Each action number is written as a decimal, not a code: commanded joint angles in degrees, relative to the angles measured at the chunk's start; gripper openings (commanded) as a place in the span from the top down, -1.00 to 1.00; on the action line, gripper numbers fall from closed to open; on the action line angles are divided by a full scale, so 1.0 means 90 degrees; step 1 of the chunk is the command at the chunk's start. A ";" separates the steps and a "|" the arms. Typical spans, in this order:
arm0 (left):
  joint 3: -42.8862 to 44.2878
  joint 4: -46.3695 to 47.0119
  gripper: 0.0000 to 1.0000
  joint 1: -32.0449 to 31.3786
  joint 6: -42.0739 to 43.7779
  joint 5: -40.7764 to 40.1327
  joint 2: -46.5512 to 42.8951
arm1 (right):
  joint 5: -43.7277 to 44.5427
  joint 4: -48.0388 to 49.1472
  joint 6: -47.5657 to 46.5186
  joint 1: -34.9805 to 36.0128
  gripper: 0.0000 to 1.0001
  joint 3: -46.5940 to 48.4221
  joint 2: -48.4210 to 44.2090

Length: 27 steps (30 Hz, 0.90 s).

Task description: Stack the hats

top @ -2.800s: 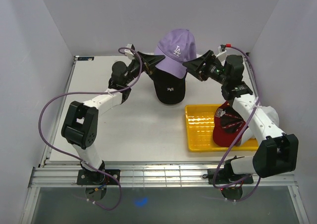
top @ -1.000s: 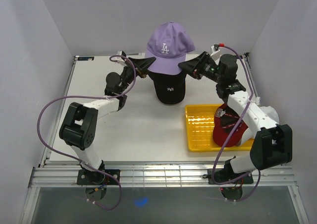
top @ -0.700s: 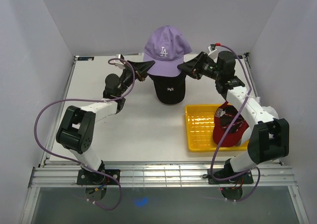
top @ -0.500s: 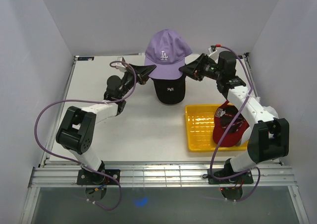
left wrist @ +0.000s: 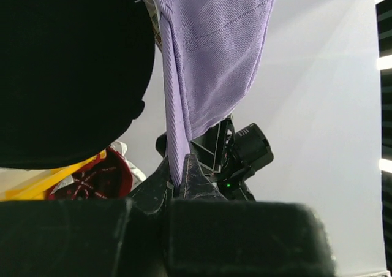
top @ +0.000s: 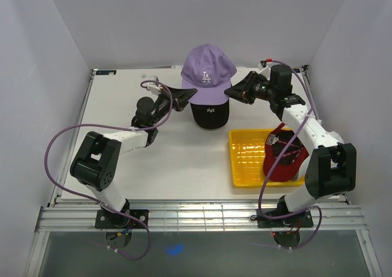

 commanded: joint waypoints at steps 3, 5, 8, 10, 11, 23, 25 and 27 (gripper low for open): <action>-0.0317 -0.0405 1.00 -0.0511 0.0621 0.1606 0.0050 | 0.0483 0.0439 -0.0504 -0.0045 0.54 0.0321 -0.0079; -0.0405 -0.0492 1.00 -0.0559 0.0767 0.1635 0.0069 | 0.0502 0.0409 -0.0543 -0.0045 0.54 0.0301 -0.0050; -0.0599 -0.0512 1.00 -0.0589 0.0856 0.1635 0.0050 | 0.0541 0.0341 -0.0650 -0.0055 0.54 0.0291 -0.0011; -0.0678 -0.0522 1.00 -0.0599 0.0895 0.1635 0.0089 | 0.0600 0.0263 -0.0738 -0.0055 0.54 0.0272 -0.0001; -0.0717 -0.0532 1.00 -0.0599 0.0915 0.1655 0.0099 | 0.0610 0.0253 -0.0767 -0.0055 0.54 0.0252 0.0009; -0.0874 -0.0581 1.00 -0.0638 0.1022 0.1743 0.0401 | 0.0795 0.0253 -0.1022 -0.0084 0.57 -0.0275 0.0136; -0.0961 -0.0590 1.00 -0.0657 0.1022 0.1743 0.0431 | 0.0834 0.0243 -0.1051 -0.0094 0.57 -0.0285 0.0174; -0.1030 -0.0590 1.00 -0.0657 0.1051 0.1724 0.0470 | 0.0864 0.0214 -0.1100 -0.0104 0.58 -0.0304 0.0204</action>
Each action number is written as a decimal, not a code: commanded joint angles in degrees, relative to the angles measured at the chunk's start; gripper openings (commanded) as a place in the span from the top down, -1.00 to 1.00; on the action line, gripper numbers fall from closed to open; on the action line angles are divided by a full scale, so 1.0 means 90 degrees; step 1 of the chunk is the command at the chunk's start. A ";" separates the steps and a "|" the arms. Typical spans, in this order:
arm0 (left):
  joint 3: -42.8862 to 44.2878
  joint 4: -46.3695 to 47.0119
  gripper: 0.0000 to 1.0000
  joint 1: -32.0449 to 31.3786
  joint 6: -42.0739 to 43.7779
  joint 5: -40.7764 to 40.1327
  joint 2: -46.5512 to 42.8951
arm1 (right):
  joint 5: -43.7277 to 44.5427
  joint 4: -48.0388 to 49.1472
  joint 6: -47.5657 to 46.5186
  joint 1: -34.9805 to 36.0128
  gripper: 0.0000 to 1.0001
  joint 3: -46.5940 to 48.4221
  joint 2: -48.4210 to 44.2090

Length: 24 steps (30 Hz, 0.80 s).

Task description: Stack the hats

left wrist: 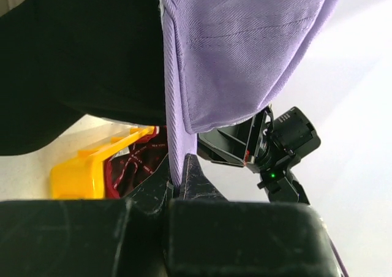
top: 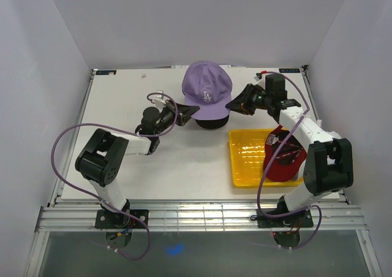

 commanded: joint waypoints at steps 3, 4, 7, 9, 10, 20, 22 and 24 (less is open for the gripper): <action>-0.0348 -0.0581 1.00 -0.0439 0.0473 0.1670 0.0132 | 0.0575 0.0949 -0.0282 -0.0072 0.59 0.0099 0.0068; -0.0348 -0.0590 1.00 -0.0439 0.0474 0.1680 0.0162 | 0.0585 0.0930 -0.0301 -0.0091 0.59 0.0089 0.0097; -0.0368 -0.0668 1.00 -0.0448 0.0483 0.1680 0.0269 | 0.0653 0.0900 -0.0370 -0.0111 0.60 0.0021 0.0166; -0.0348 -0.0833 1.00 -0.0458 0.0542 0.1680 0.0347 | 0.0702 0.0891 -0.0418 -0.0150 0.60 -0.0067 0.0214; -0.0338 -0.0883 1.00 -0.0478 0.0571 0.1670 0.0377 | 0.0721 0.0881 -0.0438 -0.0160 0.61 -0.0087 0.0224; -0.0397 -0.1420 1.00 -0.0507 0.0844 0.1592 0.0611 | 0.0917 0.0803 -0.0663 -0.0218 0.64 -0.0234 0.0517; -0.0368 -0.1508 1.00 -0.0507 0.0913 0.1572 0.0621 | 0.0936 0.0803 -0.0692 -0.0228 0.64 -0.0243 0.0576; -0.0329 -0.1703 1.00 -0.0507 0.0971 0.1543 0.0641 | 0.0975 0.0598 -0.0741 -0.0238 0.64 -0.0204 0.0654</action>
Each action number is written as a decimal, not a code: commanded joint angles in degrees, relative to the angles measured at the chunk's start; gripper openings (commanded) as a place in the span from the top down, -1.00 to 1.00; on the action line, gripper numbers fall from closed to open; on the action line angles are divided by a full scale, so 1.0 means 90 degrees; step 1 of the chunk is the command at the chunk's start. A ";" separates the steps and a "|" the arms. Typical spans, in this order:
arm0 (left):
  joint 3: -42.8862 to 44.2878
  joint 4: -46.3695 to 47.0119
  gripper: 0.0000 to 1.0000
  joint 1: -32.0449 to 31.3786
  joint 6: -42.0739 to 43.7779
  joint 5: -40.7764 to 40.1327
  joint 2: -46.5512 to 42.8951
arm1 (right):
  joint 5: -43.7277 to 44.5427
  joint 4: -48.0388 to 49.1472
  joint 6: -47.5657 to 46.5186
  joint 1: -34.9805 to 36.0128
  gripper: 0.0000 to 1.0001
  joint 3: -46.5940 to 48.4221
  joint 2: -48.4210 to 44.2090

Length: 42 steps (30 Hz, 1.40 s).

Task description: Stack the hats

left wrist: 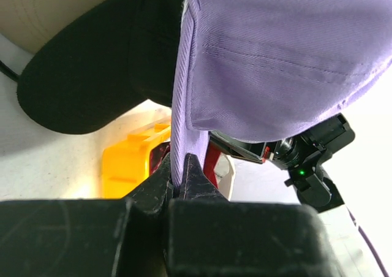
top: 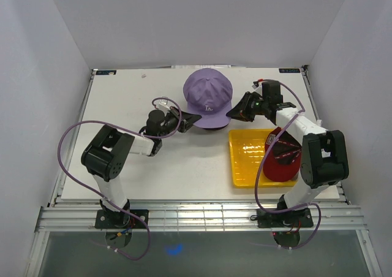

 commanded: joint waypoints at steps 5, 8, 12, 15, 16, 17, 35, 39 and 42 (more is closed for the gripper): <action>-0.0180 -0.1693 1.00 -0.0393 0.0693 0.1431 0.0257 | 0.0973 0.0500 -0.0389 -0.0182 0.65 0.0192 0.0261; -0.0170 -0.1752 1.00 -0.0403 0.0703 0.1440 0.0326 | 0.1012 0.0432 -0.0418 -0.0182 0.66 0.0231 0.0349; -0.0102 -0.1869 0.89 -0.0442 0.0790 0.1470 0.0384 | 0.1061 0.0383 -0.0448 -0.0182 0.66 0.0289 0.0398; -0.0131 -0.1938 0.52 -0.0442 0.0878 0.1431 0.0316 | 0.1081 0.0344 -0.0467 -0.0182 0.65 0.0338 0.0398; -0.0131 -0.1957 0.43 -0.0451 0.0917 0.1421 0.0268 | 0.1081 0.0324 -0.0477 -0.0182 0.64 0.0368 0.0398; -0.0112 -0.2015 0.28 -0.0442 0.0947 0.1411 0.0228 | 0.1100 0.0305 -0.0496 -0.0182 0.64 0.0397 0.0389; -0.0190 -0.2621 -0.06 -0.0442 0.1425 0.1304 -0.0279 | 0.1198 -0.0027 -0.0692 -0.0182 0.43 0.0807 0.0700; -0.0239 -0.2846 -0.06 -0.0442 0.1542 0.1294 -0.0514 | 0.1266 -0.0184 -0.0780 -0.0182 0.36 0.0954 0.0818; -0.0239 -0.3021 -0.06 -0.0432 0.1630 0.1284 -0.0699 | 0.1306 -0.0184 -0.0809 -0.0172 0.25 0.0925 0.0847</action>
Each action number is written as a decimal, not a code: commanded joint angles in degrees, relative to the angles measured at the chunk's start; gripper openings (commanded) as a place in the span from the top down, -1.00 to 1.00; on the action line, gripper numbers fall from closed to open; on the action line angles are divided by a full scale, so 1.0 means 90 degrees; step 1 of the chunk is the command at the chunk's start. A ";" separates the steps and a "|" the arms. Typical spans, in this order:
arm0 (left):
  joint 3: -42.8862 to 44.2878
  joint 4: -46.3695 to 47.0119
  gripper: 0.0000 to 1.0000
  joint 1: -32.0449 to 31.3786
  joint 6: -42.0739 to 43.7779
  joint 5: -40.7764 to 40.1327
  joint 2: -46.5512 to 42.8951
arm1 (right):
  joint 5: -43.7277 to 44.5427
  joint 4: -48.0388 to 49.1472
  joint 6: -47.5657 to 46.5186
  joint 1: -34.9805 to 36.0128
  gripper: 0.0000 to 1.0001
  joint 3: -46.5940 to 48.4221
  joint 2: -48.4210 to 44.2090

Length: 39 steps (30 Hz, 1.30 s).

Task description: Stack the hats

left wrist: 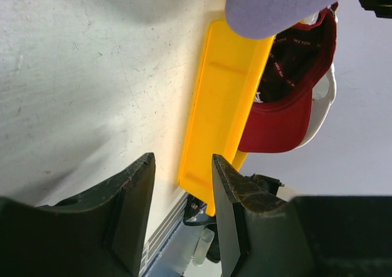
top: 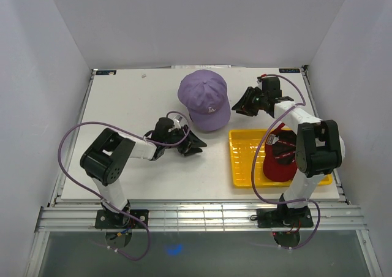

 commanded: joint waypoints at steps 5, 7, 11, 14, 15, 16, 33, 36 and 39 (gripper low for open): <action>-0.0005 -0.0461 -0.06 0.0020 0.0353 0.0014 -0.0808 | 0.0245 -0.0128 -0.0295 -0.0029 0.11 0.0222 -0.0020; 0.0053 -0.0616 -0.05 0.0029 0.0451 0.0004 -0.1012 | 0.0303 -0.0167 -0.0353 -0.0029 0.01 0.0271 -0.0039; 0.0394 -0.1202 -0.03 0.0039 0.0763 -0.0132 -0.1383 | 0.0274 -0.0313 -0.0431 -0.0029 -0.11 0.0495 0.0087; 0.0814 -0.1826 -0.03 0.0049 0.1075 -0.0337 -0.1501 | 0.0274 -0.0382 -0.0432 0.0039 -0.12 0.0613 0.0224; 0.1076 -0.2021 -0.03 0.0049 0.1144 -0.0473 -0.1502 | 0.0274 -0.0392 -0.0441 0.0059 -0.12 0.0632 0.0263; 0.1224 -0.2391 -0.02 0.0059 0.1232 -0.0552 -0.1492 | 0.0303 -0.0401 -0.0441 0.0117 -0.13 0.0662 0.0350; 0.3822 -0.4298 -0.02 0.0078 0.2326 -0.1089 -0.0926 | 0.0411 -0.0617 -0.0480 0.0225 -0.31 0.1326 0.1230; 0.4028 -0.4328 -0.02 0.0127 0.2326 -0.1109 -0.0740 | 0.0372 -0.0568 -0.0461 0.0273 -0.31 0.1268 0.1191; 0.4212 -0.4435 -0.02 0.0234 0.2317 -0.1090 -0.0516 | 0.0323 -0.0490 -0.0461 0.0332 -0.31 0.1141 0.1113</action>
